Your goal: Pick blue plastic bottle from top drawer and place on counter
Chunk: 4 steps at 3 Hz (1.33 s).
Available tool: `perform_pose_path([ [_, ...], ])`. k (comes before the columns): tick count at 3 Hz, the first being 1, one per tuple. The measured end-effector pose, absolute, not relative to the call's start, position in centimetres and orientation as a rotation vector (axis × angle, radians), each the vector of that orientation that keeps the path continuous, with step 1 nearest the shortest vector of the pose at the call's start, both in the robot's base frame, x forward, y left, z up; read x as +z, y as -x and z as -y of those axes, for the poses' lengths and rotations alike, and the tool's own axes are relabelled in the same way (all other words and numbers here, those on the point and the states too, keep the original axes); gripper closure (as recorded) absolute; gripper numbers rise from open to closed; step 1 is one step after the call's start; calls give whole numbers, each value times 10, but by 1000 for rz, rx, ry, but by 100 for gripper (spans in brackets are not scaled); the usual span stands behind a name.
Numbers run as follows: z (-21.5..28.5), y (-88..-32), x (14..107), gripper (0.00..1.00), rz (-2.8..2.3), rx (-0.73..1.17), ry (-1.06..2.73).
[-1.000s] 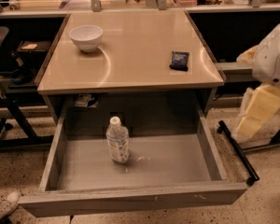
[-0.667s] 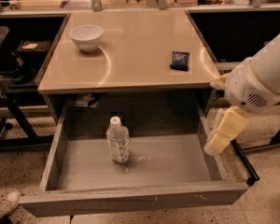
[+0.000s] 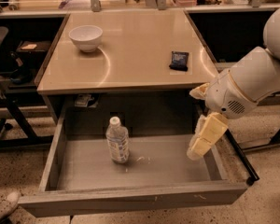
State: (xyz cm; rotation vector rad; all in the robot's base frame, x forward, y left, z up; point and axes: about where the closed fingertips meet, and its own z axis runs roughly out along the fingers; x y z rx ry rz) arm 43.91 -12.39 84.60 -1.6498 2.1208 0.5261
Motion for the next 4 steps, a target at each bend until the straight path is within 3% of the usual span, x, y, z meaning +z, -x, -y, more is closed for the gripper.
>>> perform_pose_path([
  [2, 75, -456, 800, 0, -2071, 462, 1592],
  [3, 47, -504, 763, 0, -1998, 422, 1587],
  [4, 47, -504, 760, 0, -1997, 427, 1592],
])
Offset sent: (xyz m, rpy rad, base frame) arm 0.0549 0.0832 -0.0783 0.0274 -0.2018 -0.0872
